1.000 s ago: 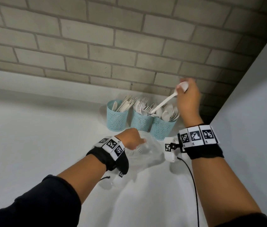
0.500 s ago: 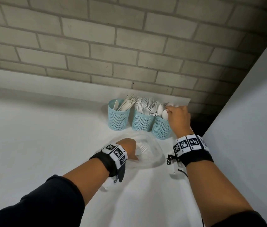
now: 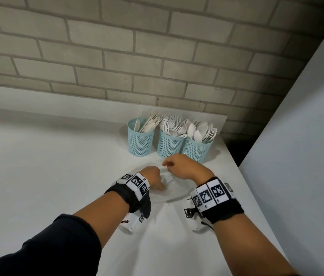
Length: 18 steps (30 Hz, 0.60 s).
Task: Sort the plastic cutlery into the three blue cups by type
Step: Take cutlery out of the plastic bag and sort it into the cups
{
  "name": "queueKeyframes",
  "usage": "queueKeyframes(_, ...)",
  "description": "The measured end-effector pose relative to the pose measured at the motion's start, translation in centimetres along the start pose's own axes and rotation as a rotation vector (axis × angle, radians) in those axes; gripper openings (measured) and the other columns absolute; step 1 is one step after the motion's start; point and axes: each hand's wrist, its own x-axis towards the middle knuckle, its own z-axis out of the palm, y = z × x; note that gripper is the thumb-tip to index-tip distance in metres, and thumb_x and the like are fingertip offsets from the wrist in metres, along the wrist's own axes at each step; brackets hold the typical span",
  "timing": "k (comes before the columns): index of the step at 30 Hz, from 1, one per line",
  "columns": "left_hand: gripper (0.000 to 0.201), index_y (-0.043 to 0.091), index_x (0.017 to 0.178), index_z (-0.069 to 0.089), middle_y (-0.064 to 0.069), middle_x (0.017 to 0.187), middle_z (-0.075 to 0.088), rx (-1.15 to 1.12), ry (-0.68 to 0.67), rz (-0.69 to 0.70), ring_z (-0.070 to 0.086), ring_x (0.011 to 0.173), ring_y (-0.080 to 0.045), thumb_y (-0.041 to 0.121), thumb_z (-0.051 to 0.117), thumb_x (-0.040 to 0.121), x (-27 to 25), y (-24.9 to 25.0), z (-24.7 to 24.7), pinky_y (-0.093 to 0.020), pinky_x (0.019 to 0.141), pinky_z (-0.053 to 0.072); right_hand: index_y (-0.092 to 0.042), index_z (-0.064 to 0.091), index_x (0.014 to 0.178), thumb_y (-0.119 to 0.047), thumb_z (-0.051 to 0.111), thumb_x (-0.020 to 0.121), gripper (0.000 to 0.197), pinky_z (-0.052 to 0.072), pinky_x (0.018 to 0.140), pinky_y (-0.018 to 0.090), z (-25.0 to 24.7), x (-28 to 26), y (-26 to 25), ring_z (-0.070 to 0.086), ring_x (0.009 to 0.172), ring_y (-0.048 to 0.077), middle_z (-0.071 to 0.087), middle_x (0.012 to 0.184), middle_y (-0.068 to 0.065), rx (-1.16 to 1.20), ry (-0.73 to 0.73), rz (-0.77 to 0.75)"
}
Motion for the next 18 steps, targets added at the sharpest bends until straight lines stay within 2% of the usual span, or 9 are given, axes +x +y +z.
queueKeyframes(3,0.028,0.007,0.07,0.051,-0.007,0.076,0.055,0.015,-0.036,-0.009,0.051,0.073,-0.021,0.028,0.055,0.088,0.4,-0.5,0.0,-0.026,0.059,0.039,-0.013,0.039,0.14,-0.005,0.041,0.094,0.047,0.034,0.105,0.032,0.6,-0.3,0.3,0.041,0.131,0.025,0.04,0.145,0.009,-0.045,-0.011,0.08)
queueKeyframes(4,0.025,0.006,0.076,0.054,-0.005,0.078,0.054,0.02,-0.046,-0.001,0.049,0.072,-0.019,0.028,0.053,0.089,0.5,-0.6,-0.2,-0.024,0.06,0.037,-0.011,0.037,0.141,-0.004,0.04,0.093,0.048,0.033,0.105,0.032,0.7,-0.4,0.3,0.04,0.131,0.026,0.04,0.146,0.01,-0.06,-0.006,0.079)
queueKeyframes(6,0.026,0.003,0.101,0.058,-0.01,0.097,0.058,0.025,-0.063,0.021,0.052,0.083,-0.02,0.025,0.05,0.091,0.5,-0.8,-0.4,-0.025,0.07,0.038,-0.009,0.036,0.141,-0.002,0.041,0.092,0.049,0.034,0.104,0.032,0.7,-0.5,0.3,0.042,0.129,0.027,0.041,0.144,0.012,-0.096,0.025,0.058)
queueKeyframes(7,0.023,0.004,0.1,0.057,-0.01,0.1,0.057,0.03,-0.077,0.028,0.053,0.086,-0.021,0.023,0.048,0.092,0.6,-1.0,-0.5,-0.025,0.07,0.038,-0.009,0.034,0.142,-0.002,0.041,0.092,0.051,0.034,0.104,0.033,0.7,-0.6,0.3,0.042,0.13,0.028,0.041,0.144,0.012,-0.111,0.039,0.049)
queueKeyframes(9,0.013,0.007,0.086,0.05,-0.007,0.09,0.053,0.054,-0.088,0.052,0.049,0.077,-0.019,0.018,0.046,0.091,0.5,-1.4,-0.6,-0.022,0.061,0.035,-0.01,0.027,0.145,-0.003,0.042,0.091,0.057,0.033,0.108,0.035,0.7,-0.6,0.5,0.038,0.133,0.028,0.034,0.148,0.012,-0.122,0.039,0.049)
queueKeyframes(10,0.011,0.008,0.087,0.048,-0.005,0.088,0.051,0.057,-0.092,0.051,0.046,0.075,-0.018,0.018,0.046,0.091,0.4,-1.7,-0.6,-0.021,0.058,0.033,-0.012,0.023,0.147,-0.003,0.043,0.091,0.06,0.032,0.109,0.035,0.8,-0.6,0.7,0.036,0.135,0.028,0.031,0.15,0.011,-0.123,0.024,0.058)
queueKeyframes(13,0.023,0.006,0.103,0.052,-0.01,0.104,0.054,-0.007,-0.09,0.089,0.048,0.089,-0.022,0.027,0.047,0.095,0.1,-2.4,-0.6,-0.023,0.068,0.034,-0.016,0.015,0.149,-0.005,0.048,0.089,0.07,0.036,0.107,0.038,1.0,-0.8,1.3,0.038,0.133,0.029,0.031,0.15,0.012,-0.128,-0.036,0.099)
queueKeyframes(16,0.04,-0.001,0.123,0.049,-0.014,0.125,0.054,-0.13,-0.059,0.135,0.049,0.1,-0.021,0.029,0.041,0.099,-0.3,-2.9,-0.4,-0.025,0.082,0.033,-0.017,0.01,0.149,-0.008,0.066,0.081,0.089,0.044,0.095,0.037,1.3,-1.1,1.3,0.05,0.12,0.029,0.043,0.14,0.014,-0.127,-0.063,0.125)
queueKeyframes(18,0.036,0.002,0.118,0.053,-0.011,0.116,0.058,-0.249,-0.023,0.149,0.051,0.095,-0.019,0.031,0.042,0.099,-0.1,-3.3,-0.1,-0.026,0.082,0.036,-0.018,0.004,0.15,-0.008,0.07,0.077,0.098,0.049,0.083,0.033,1.4,-1.2,1.3,0.061,0.099,0.025,0.052,0.131,0.015,-0.108,-0.08,0.141)
